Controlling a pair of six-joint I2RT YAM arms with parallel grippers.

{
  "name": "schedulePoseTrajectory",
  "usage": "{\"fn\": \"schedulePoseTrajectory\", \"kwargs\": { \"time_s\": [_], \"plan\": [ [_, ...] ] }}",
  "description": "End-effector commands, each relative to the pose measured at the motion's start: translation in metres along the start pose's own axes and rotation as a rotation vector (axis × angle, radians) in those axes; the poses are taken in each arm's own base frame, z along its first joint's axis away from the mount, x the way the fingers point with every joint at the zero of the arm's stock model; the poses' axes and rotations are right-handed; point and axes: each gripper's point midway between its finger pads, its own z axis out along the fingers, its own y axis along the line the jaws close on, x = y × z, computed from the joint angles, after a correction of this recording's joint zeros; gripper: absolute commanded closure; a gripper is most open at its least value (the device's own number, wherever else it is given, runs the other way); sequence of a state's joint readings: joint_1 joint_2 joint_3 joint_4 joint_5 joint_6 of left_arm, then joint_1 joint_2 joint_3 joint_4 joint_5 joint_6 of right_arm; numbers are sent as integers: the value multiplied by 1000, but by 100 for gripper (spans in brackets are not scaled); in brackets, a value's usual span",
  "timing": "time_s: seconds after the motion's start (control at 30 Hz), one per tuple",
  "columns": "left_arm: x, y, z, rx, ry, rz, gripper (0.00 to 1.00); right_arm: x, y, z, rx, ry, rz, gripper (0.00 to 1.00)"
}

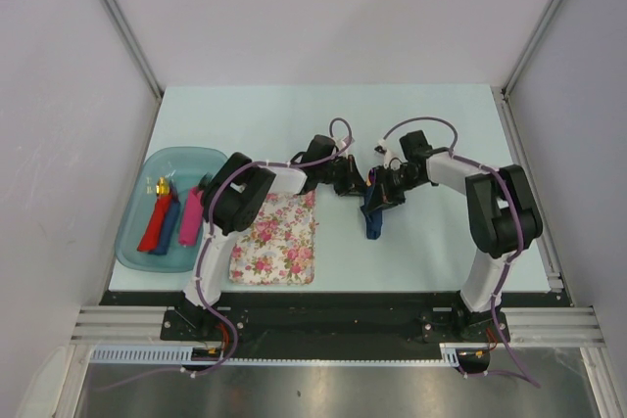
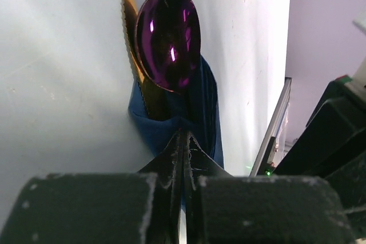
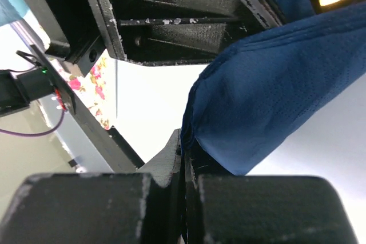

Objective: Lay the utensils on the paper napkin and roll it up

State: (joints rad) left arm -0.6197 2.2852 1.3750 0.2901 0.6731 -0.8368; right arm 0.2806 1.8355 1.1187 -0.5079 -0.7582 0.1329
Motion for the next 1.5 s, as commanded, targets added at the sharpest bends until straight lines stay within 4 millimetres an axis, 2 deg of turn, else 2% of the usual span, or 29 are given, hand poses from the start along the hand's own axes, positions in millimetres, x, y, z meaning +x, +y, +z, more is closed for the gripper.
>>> {"fn": "schedulePoseTrajectory", "kwargs": {
  "time_s": [0.0,0.37,0.5,0.63,0.73,0.77,0.83,1.0,1.03,1.13,1.17,1.2,1.33,1.47],
  "plan": [
    [13,37,5,-149,7,0,100,4,-5,11,23,11,-44,100],
    [13,35,3,-155,6,4,100,26,-23,32,10,50,29,100],
    [4,21,-5,-112,-32,10,100,27,-29,35,-1,48,50,100],
    [-15,1,-21,-55,-100,17,99,27,-37,36,2,48,73,99],
    [-24,-6,-35,-43,-125,18,97,26,-42,36,-6,47,93,93],
    [-24,-7,-39,-43,-129,20,96,25,-43,35,-8,44,96,87],
    [-28,-12,-47,-45,-141,34,94,24,-43,35,-12,43,102,82],
    [-29,-23,-57,-24,-165,65,91,22,-47,34,-26,39,129,69],
    [-30,-31,-58,-1,-168,78,90,22,-47,34,-25,38,133,66],
    [-29,-41,-54,43,-155,86,89,22,-48,33,-26,36,134,58],
    [-28,-43,-52,47,-147,87,89,21,-48,33,-27,34,133,50],
    [-25,-46,-49,52,-135,91,89,21,-48,32,-25,31,133,46],
    [-18,-53,-37,66,-89,106,91,21,-47,31,-27,26,122,44],
    [-6,-52,-25,70,-41,105,92,20,-48,30,-30,22,122,43]
  ]
}}
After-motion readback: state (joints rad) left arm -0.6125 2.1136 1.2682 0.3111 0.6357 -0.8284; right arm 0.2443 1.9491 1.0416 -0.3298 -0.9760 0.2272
